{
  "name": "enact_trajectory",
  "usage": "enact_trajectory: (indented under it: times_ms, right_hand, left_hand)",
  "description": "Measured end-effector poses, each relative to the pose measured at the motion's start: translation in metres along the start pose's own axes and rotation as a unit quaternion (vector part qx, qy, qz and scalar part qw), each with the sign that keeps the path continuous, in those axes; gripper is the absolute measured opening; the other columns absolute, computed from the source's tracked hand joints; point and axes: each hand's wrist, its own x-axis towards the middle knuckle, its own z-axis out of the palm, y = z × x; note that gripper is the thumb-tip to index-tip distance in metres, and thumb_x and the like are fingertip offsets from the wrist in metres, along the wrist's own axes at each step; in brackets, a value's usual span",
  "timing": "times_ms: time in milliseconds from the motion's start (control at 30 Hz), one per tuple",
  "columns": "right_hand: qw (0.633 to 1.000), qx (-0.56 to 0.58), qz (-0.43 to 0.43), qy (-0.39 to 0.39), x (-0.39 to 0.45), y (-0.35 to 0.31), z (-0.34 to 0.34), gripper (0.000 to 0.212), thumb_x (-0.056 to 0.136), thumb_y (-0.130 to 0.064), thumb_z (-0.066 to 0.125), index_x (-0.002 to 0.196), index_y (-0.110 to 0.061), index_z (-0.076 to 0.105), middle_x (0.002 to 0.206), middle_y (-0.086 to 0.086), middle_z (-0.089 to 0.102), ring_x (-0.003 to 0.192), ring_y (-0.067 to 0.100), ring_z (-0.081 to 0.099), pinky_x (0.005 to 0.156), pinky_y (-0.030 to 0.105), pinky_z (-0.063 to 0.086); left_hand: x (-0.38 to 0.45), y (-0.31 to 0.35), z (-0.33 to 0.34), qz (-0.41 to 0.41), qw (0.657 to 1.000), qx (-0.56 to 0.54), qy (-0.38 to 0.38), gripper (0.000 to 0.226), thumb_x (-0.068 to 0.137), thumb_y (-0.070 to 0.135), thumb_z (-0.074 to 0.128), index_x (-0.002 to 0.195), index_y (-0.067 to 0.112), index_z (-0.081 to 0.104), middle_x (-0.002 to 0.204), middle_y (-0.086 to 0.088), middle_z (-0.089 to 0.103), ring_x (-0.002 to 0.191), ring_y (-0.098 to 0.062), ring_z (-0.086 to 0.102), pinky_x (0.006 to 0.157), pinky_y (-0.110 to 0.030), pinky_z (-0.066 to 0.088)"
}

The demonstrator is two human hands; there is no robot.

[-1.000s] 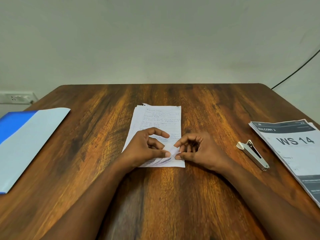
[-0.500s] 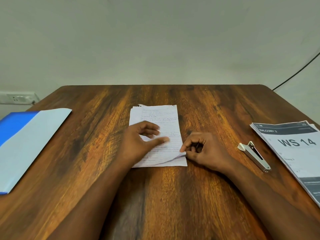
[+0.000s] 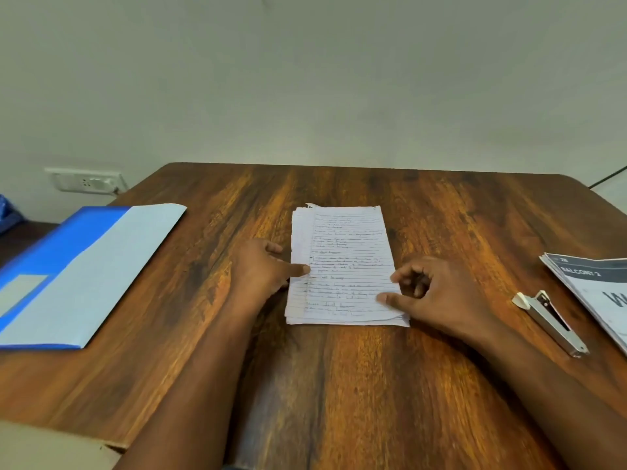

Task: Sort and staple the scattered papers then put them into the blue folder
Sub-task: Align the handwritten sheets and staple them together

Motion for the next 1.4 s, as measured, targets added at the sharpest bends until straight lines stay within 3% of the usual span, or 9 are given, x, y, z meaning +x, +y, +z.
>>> enact_trajectory:
  times_ms: [133, 267, 500, 733, 900, 1033, 1167, 1267, 1400]
  right_hand:
    - [0.99, -0.136, 0.017, -0.028, 0.002, -0.008, 0.006, 0.059, 0.068, -0.073, 0.081, 0.111, -0.035, 0.071, 0.106, -0.013, 0.056, 0.092, 0.006, 0.054, 0.075, 0.028, 0.052]
    - [0.976, -0.178, -0.116, -0.043, -0.004, -0.031, 0.016, 0.06, 0.077, -0.074, 0.069, 0.123, -0.035, 0.068, 0.122, -0.015, 0.052, 0.114, 0.006, 0.047, 0.095, 0.033, 0.047]
    - [0.974, -0.103, -0.175, -0.096, 0.003, -0.062, 0.058, 0.058, 0.082, -0.077, 0.064, 0.121, -0.035, 0.071, 0.113, -0.017, 0.064, 0.104, 0.004, 0.055, 0.086, 0.029, 0.048]
    - [0.987, 0.107, -0.092, -0.073, 0.01, -0.057, 0.067, 0.01, 0.089, -0.038, 0.08, 0.088, -0.029, 0.081, 0.089, -0.016, 0.074, 0.089, 0.005, 0.069, 0.075, 0.015, 0.048]
    - [0.975, 0.181, -0.056, -0.114, 0.017, -0.051, 0.062, 0.017, 0.093, -0.024, 0.077, 0.076, -0.021, 0.077, 0.076, -0.007, 0.074, 0.077, 0.013, 0.069, 0.076, 0.029, 0.053]
    - [0.973, 0.189, -0.039, -0.123, 0.019, -0.048, 0.062, 0.012, 0.09, -0.021, 0.08, 0.078, -0.019, 0.078, 0.077, -0.008, 0.074, 0.075, 0.01, 0.067, 0.074, 0.026, 0.052]
    - [0.973, 0.194, -0.016, -0.127, 0.019, -0.048, 0.061, 0.005, 0.087, -0.021, 0.083, 0.083, -0.019, 0.08, 0.08, -0.007, 0.076, 0.075, 0.01, 0.066, 0.07, 0.024, 0.05]
    - [0.972, 0.199, -0.009, -0.126, 0.019, -0.046, 0.061, 0.009, 0.083, -0.024, 0.088, 0.084, -0.02, 0.08, 0.082, -0.009, 0.075, 0.072, 0.005, 0.063, 0.066, 0.019, 0.046]
    - [0.971, 0.203, -0.013, -0.126, 0.02, -0.046, 0.061, 0.014, 0.078, -0.026, 0.091, 0.084, -0.02, 0.08, 0.084, -0.008, 0.076, 0.072, 0.005, 0.064, 0.067, 0.022, 0.048]
  left_hand:
    - [-0.001, -0.001, 0.001, -0.004, 0.998, -0.063, -0.029, 0.066, 0.061, 0.014, 0.101, 0.115, 0.009, 0.066, 0.091, -0.008, 0.078, 0.069, -0.019, 0.078, 0.074, -0.048, 0.066]
    - [0.0, -0.003, 0.004, -0.003, 0.995, -0.087, -0.037, 0.064, 0.06, 0.004, 0.1, 0.114, 0.008, 0.067, 0.092, -0.01, 0.077, 0.078, -0.023, 0.078, 0.076, -0.052, 0.065]
    - [-0.002, -0.001, 0.01, 0.009, 0.995, -0.095, -0.041, 0.06, 0.062, 0.003, 0.098, 0.112, 0.015, 0.067, 0.089, -0.006, 0.078, 0.078, -0.019, 0.078, 0.072, -0.047, 0.066]
    - [-0.002, 0.001, 0.01, 0.008, 0.992, -0.12, -0.037, 0.042, 0.08, 0.02, 0.091, 0.113, 0.015, 0.066, 0.093, -0.009, 0.076, 0.064, -0.022, 0.075, 0.063, -0.039, 0.065]
    - [-0.002, 0.001, 0.005, 0.04, 0.984, -0.152, -0.089, 0.029, 0.088, 0.016, 0.084, 0.114, 0.013, 0.072, 0.09, -0.011, 0.073, 0.065, -0.027, 0.07, 0.074, -0.05, 0.064]
    - [-0.006, 0.003, -0.003, 0.065, 0.974, -0.162, -0.144, 0.027, 0.078, 0.011, 0.091, 0.103, 0.012, 0.081, 0.102, -0.011, 0.076, 0.077, -0.021, 0.068, 0.062, -0.033, 0.06]
    - [-0.006, 0.002, -0.016, 0.072, 0.957, -0.152, -0.235, 0.029, 0.073, 0.005, 0.091, 0.1, 0.011, 0.083, 0.08, -0.002, 0.071, 0.074, -0.014, 0.063, 0.069, -0.033, 0.056]
    - [-0.008, 0.004, -0.018, 0.081, 0.956, -0.133, -0.25, 0.026, 0.073, -0.001, 0.089, 0.097, 0.008, 0.083, 0.102, -0.017, 0.073, 0.078, -0.015, 0.067, 0.067, -0.022, 0.057]
    - [-0.008, 0.003, -0.017, 0.078, 0.956, -0.137, -0.248, 0.021, 0.075, -0.005, 0.086, 0.093, 0.004, 0.083, 0.124, -0.008, 0.068, 0.099, -0.012, 0.069, 0.066, -0.019, 0.057]
